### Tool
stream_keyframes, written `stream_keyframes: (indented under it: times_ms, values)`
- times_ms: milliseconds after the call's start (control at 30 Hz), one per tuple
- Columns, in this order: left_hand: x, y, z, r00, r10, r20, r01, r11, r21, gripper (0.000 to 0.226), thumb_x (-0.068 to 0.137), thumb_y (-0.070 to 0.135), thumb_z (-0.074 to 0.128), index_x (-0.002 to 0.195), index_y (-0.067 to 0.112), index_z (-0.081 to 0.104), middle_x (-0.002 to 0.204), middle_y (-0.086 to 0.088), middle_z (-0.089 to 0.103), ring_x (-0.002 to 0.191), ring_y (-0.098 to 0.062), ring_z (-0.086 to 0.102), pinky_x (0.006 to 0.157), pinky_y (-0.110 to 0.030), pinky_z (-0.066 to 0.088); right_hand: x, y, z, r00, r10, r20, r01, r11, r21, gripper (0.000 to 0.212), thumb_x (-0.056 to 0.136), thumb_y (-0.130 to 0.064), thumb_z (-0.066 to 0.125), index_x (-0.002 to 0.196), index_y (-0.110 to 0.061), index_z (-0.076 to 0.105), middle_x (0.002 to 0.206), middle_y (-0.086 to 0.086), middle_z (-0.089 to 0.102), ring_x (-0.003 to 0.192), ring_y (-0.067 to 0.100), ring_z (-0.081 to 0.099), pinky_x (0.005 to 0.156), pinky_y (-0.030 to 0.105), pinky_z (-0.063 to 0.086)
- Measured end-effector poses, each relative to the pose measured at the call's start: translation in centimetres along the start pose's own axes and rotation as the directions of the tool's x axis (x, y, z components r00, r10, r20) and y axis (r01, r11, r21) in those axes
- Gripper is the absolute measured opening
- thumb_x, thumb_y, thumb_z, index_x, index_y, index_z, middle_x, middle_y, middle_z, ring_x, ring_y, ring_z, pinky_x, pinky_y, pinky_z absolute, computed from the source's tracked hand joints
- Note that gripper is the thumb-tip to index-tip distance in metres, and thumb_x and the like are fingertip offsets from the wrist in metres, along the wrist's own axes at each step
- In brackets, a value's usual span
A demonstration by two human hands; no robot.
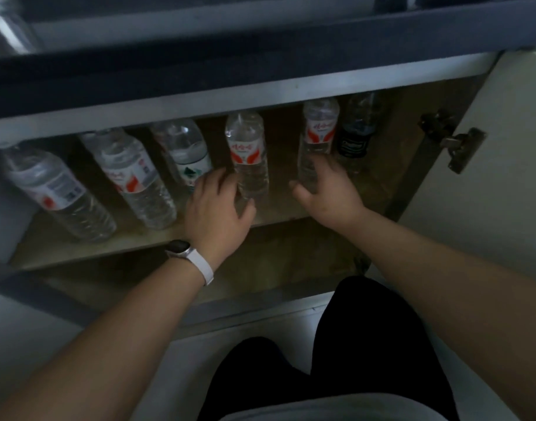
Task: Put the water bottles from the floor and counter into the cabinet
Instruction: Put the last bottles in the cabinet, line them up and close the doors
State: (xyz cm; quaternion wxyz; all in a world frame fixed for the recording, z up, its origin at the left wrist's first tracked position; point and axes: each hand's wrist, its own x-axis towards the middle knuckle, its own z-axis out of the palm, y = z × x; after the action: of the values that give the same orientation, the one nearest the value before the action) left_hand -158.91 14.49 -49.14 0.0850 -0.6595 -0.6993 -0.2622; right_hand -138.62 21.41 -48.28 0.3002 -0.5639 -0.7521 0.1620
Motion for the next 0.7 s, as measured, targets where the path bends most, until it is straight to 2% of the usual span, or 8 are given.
stream_keyframes:
  times_ms: [100,233,367,533,700]
  values:
    - [-0.1,-2.0,-0.1,0.99,-0.135,-0.041,0.132,0.989,-0.064,0.059,0.088,0.04,0.068,0.137,0.012,0.053,0.145,-0.016,0.046,0.134,-0.038,0.042,0.106,-0.053,0.043,0.3,-1.8,1.1,0.999,0.005,0.048,-0.006,1.0,0.013,0.07,0.087,-0.053,0.062,0.147,-0.03,0.033,0.147,0.001,0.043,0.129,0.022,0.047,0.099,0.038,0.045]
    - [0.2,-3.1,0.3,0.948,-0.317,-0.042,0.295,0.918,-0.266,0.072,0.087,0.035,0.072,0.147,0.014,0.038,0.151,-0.014,0.037,0.137,-0.035,0.041,0.107,-0.048,0.043,1.3,-4.1,2.8,0.996,0.028,0.09,-0.036,0.995,0.094,0.073,0.087,-0.052,0.064,0.147,-0.027,0.031,0.145,-0.001,0.045,0.123,0.019,0.052,0.09,0.032,0.045]
    - [1.4,-3.8,1.2,0.901,-0.43,-0.063,0.339,0.786,-0.517,0.071,0.085,0.029,0.073,0.146,0.013,0.038,0.143,-0.011,0.046,0.13,-0.029,0.051,0.104,-0.043,0.049,2.5,-6.0,4.6,0.996,0.051,0.075,-0.067,0.969,0.237,0.072,0.082,-0.049,0.071,0.141,-0.024,0.037,0.134,-0.004,0.051,0.115,0.014,0.054,0.09,0.032,0.048]
    - [3.1,-5.2,2.3,0.872,-0.49,-0.006,0.378,0.68,-0.628,0.074,0.087,0.028,0.073,0.149,0.017,0.035,0.147,-0.005,0.047,0.133,-0.023,0.052,0.107,-0.045,0.049,3.8,-6.6,6.6,0.986,0.154,0.06,-0.165,0.925,0.343,0.078,0.077,-0.04,0.079,0.139,-0.023,0.036,0.135,-0.003,0.05,0.122,0.017,0.053,0.095,0.033,0.048]
    - [4.2,-5.9,3.3,0.87,-0.491,0.035,0.399,0.662,-0.634,0.079,0.086,0.037,0.073,0.151,0.021,0.03,0.151,-0.001,0.048,0.137,-0.022,0.05,0.11,-0.043,0.046,4.9,-6.9,8.0,0.972,0.231,0.045,-0.232,0.901,0.367,0.081,0.076,-0.032,0.081,0.14,-0.023,0.032,0.135,-0.002,0.051,0.123,0.019,0.053,0.086,0.027,0.042]
